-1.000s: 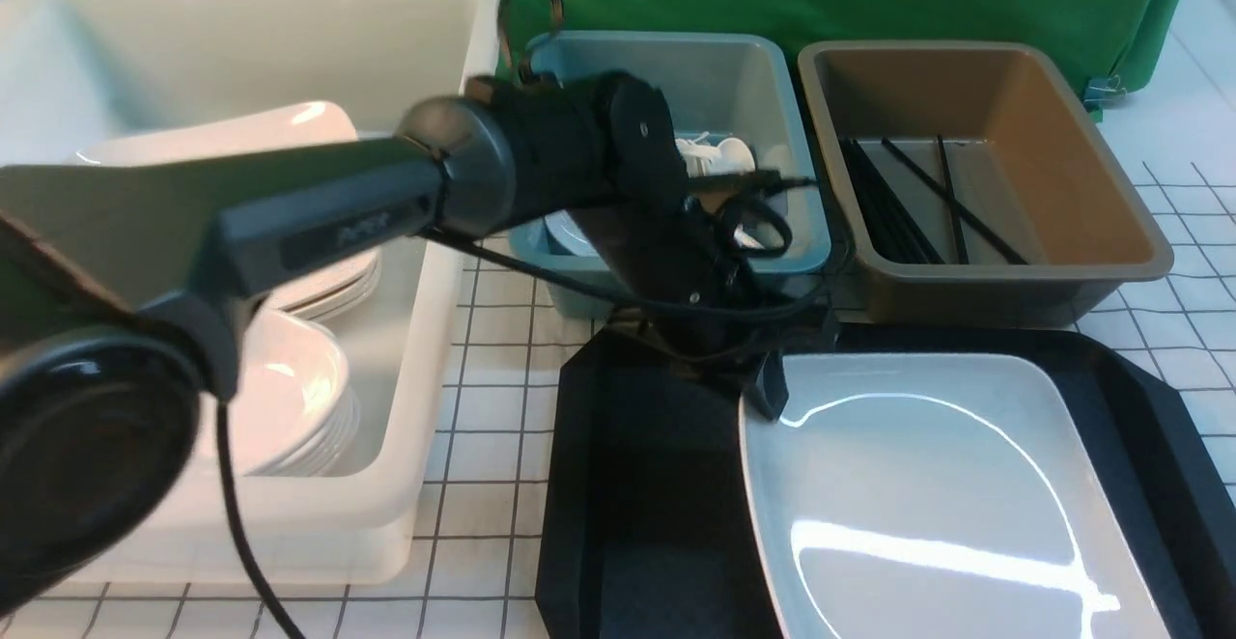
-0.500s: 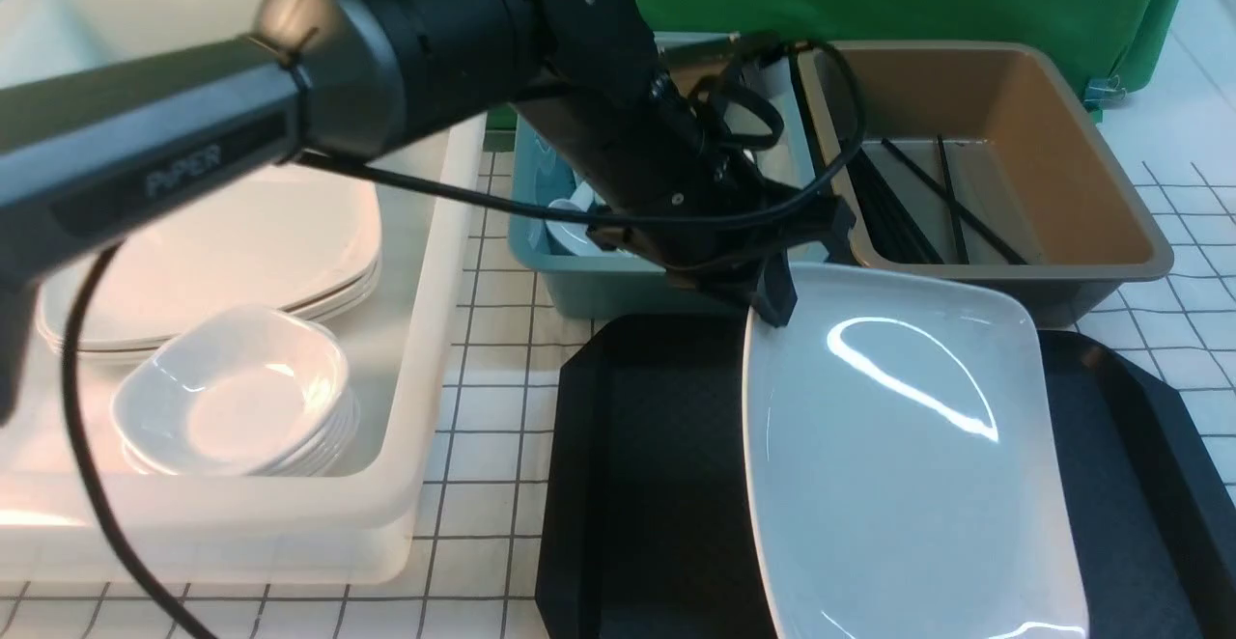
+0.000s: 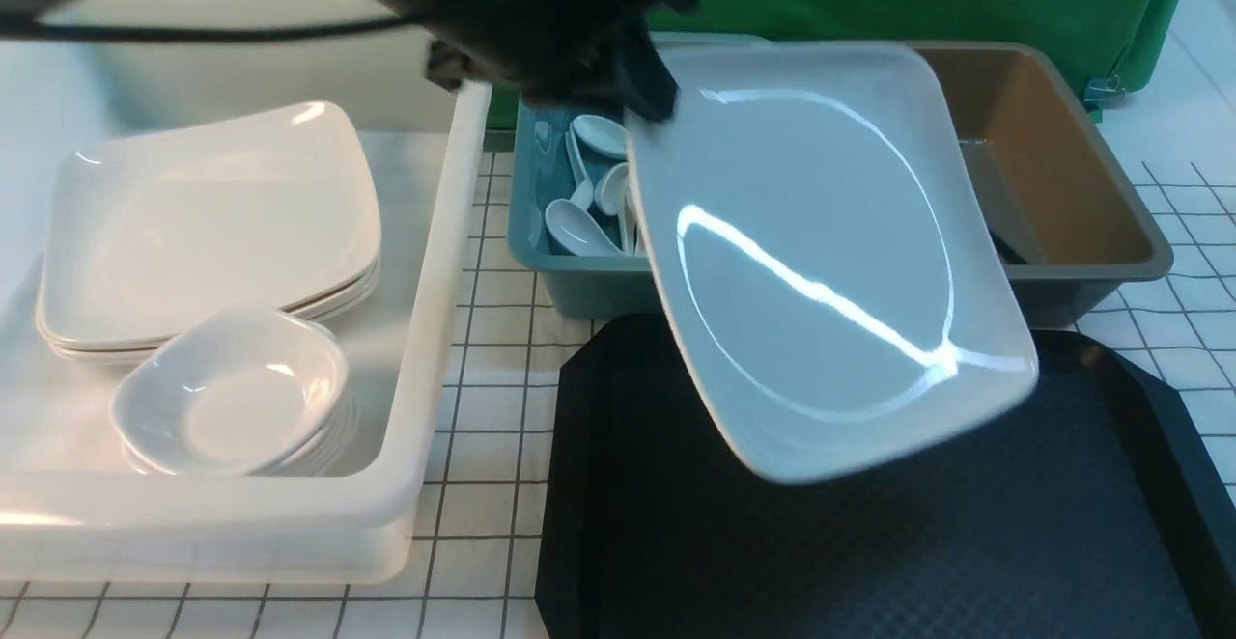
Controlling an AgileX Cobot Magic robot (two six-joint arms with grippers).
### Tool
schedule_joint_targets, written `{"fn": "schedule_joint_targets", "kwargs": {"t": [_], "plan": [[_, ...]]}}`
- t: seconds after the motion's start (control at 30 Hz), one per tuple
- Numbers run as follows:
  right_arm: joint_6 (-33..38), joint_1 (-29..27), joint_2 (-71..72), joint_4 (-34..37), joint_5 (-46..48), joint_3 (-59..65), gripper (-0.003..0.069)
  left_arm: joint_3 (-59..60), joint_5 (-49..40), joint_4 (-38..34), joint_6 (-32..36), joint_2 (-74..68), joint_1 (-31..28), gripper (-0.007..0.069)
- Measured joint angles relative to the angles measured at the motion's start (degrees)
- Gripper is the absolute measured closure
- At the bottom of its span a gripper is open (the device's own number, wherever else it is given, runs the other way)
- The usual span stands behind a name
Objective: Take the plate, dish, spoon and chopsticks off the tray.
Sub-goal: Use the left arm to put the plate into the large storage box on the left
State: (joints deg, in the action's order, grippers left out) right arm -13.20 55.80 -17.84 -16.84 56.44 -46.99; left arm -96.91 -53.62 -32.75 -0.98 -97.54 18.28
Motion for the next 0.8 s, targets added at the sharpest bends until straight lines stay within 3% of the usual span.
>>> {"fn": "schedule_joint_targets", "kwargs": {"t": [0.07, 0.27, 0.5, 0.7, 0.8], "plan": [[0.00, 0.00, 0.00, 0.00, -0.04, 0.00, 0.0599, 0.00, -0.14, -2.37, 0.98, 1.75, -4.07, 0.0608], [0.00, 0.00, 0.00, -0.05, -0.04, 0.00, 0.0591, 0.01, -0.31, -9.74, 3.20, 8.10, -24.11, 0.0608], [0.00, 0.00, 0.00, -0.05, -0.04, 0.00, 0.0588, 3.62, -2.87, -8.86, 3.02, 10.99, -41.79, 0.0608], [0.00, 0.00, 0.00, -0.05, -0.15, 0.00, 0.0585, 16.20, 4.82, -7.05, -0.94, 12.49, -47.04, 0.0606], [0.00, 0.00, 0.00, -0.05, -0.40, 0.00, 0.0586, 23.22, 13.46, -9.09, -2.18, 12.40, -47.40, 0.0604]]}}
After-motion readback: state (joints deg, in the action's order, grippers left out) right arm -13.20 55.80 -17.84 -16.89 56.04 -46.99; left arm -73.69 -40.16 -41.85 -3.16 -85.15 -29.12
